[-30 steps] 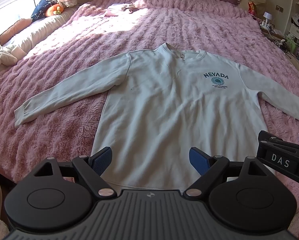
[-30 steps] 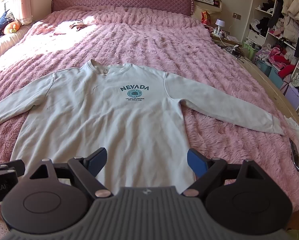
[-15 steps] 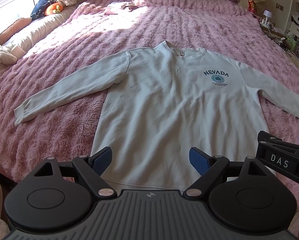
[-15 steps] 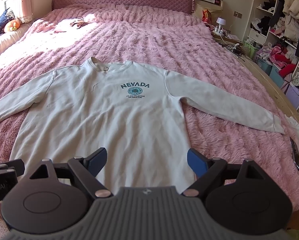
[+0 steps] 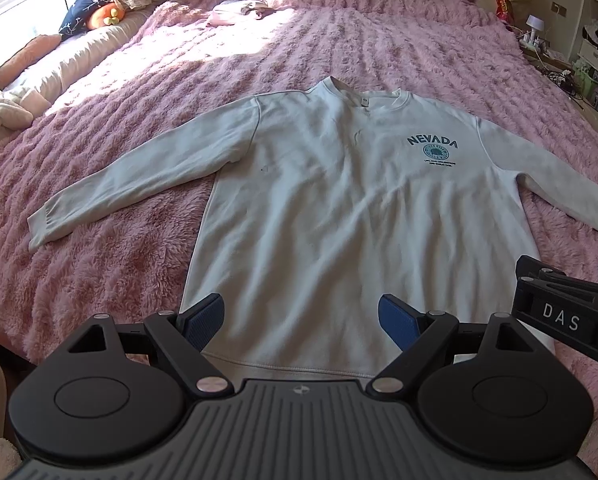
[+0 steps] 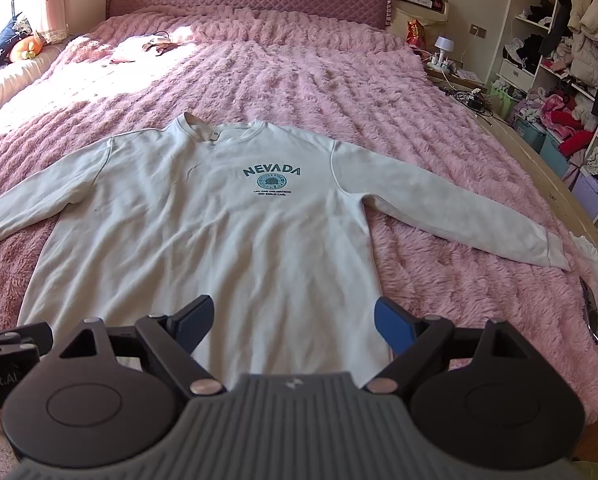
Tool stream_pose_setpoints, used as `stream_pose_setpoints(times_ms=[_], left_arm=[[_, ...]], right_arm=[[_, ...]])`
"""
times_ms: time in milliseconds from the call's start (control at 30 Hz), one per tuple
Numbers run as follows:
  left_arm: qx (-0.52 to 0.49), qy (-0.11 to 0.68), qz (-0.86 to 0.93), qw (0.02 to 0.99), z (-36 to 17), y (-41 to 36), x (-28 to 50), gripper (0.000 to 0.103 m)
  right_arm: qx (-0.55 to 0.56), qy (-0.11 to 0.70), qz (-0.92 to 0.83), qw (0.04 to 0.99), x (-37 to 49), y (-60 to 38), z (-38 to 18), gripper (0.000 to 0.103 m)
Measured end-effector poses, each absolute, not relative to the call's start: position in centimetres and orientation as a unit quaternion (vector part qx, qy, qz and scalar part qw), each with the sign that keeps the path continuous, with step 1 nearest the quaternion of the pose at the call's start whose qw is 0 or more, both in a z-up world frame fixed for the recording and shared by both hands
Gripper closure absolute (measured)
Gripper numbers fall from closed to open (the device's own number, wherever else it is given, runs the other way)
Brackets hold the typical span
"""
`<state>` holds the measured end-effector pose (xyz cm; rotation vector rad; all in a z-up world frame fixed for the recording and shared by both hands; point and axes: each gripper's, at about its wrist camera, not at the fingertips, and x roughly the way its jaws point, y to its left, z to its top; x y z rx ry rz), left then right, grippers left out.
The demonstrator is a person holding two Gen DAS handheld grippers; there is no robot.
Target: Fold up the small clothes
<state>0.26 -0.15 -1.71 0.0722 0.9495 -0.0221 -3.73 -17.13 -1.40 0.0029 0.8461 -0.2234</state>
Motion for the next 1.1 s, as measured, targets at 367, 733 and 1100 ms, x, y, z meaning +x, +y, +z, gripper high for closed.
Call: stream_pose_setpoints(times_ms=[367, 733, 1100], left_arm=[[0.036, 0.46, -0.011, 0.887, -1.9, -0.5, 0.2, 0.002], [0.038, 0.462, -0.011, 0.886, -2.1, -0.7, 0.2, 0.002], [0.042, 0.47, -0.014, 0.882, -2.8, -0.8, 0.7, 0.002]], right_arm=[[0.001, 0.41, -0.11, 0.905, -3.7, -17.2, -1.3, 0.02], [0.004, 0.415, -0.11, 0.903, -3.4, -17.4, -1.5, 0.02], [0.007, 0.421, -0.113, 0.9, -3.0, -17.8, -2.2, 0.02]])
